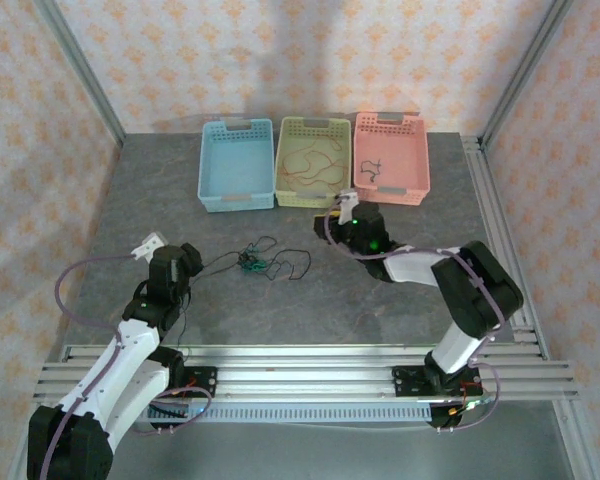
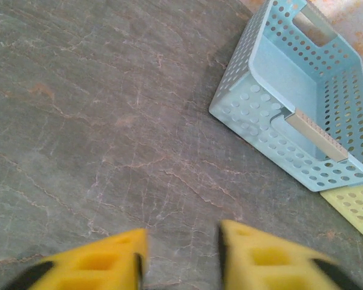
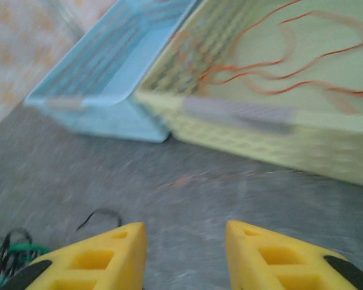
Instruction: Untangle the cables
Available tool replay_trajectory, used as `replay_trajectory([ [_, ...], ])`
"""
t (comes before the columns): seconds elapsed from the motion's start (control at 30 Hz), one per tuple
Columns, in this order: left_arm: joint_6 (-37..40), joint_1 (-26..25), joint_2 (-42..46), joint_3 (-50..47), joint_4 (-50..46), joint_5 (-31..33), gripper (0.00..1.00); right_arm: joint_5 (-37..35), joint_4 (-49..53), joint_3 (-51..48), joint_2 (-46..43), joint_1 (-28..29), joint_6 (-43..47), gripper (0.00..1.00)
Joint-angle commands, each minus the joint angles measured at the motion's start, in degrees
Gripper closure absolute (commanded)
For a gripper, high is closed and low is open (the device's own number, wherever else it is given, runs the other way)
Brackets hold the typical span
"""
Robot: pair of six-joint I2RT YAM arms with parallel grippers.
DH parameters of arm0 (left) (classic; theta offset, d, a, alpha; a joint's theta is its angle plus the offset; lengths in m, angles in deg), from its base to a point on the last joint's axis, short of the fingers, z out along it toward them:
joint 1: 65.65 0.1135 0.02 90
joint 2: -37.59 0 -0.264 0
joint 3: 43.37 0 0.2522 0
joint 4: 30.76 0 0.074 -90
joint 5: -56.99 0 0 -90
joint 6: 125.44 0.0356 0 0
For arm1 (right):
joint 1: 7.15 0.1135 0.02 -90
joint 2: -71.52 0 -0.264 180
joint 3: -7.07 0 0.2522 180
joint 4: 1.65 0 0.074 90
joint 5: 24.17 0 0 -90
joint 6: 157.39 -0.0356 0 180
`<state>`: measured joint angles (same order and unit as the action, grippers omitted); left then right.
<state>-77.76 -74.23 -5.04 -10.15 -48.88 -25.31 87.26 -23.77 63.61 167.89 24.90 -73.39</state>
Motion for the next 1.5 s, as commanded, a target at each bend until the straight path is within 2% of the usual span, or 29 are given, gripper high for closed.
replay_trajectory([
  [0.0,0.7,0.1,1.0,1.4,1.7,-0.2,0.39,5.3,6.3,2.9,1.9,2.9,8.2,0.57],
  [0.1,0.7,0.2,1.7,1.1,1.8,-0.1,0.27,7.1,10.5,4.6,2.6,5.4,12.9,0.53],
  [0.27,0.6,0.1,2.8,0.7,1.6,0.2,0.16,10.2,17.4,7.5,4.0,9.9,19.8,0.49],
  [0.4,0.3,0.2,3.0,0.7,1.2,0.7,0.11,8.1,21.2,9.8,5.6,14.4,25.6,0.47],
  [0.53,0.2,0.1,3.2,0.6,1.0,0.9,0.10,7.3,20.2,11.6,6.9,16.9,26.0,0.46],
  [0.7,0.3,0.1,2.6,0.7,1.2,0.7,0.11,4.0,24.9,16.9,10.6,19.9,28.2,0.46],
  [1.1,0.3,0.0,2.6,0.8,1.4,0.6,0.11,-2.5,26.2,22.8,17.1,21.2,30.2,0.42],
  [1.2,0.4,0.0,2.5,0.8,1.4,0.6,0.12,-2.1,26.0,23.4,18.1,21.2,30.5,0.51],
  [1.3,0.4,0.0,2.4,0.8,1.4,0.7,0.11,-1.8,24.5,22.4,18.0,21.2,30.5,0.70],
  [1.37,0.4,-0.1,2.5,0.8,1.4,0.7,0.12,-1.9,22.4,21.0,17.2,21.2,30.5,0.86],
  [1.47,0.5,-0.1,2.3,0.8,1.4,0.7,0.12,-2.6,19.0,18.2,14.5,21.2,30.1,1.00],
])
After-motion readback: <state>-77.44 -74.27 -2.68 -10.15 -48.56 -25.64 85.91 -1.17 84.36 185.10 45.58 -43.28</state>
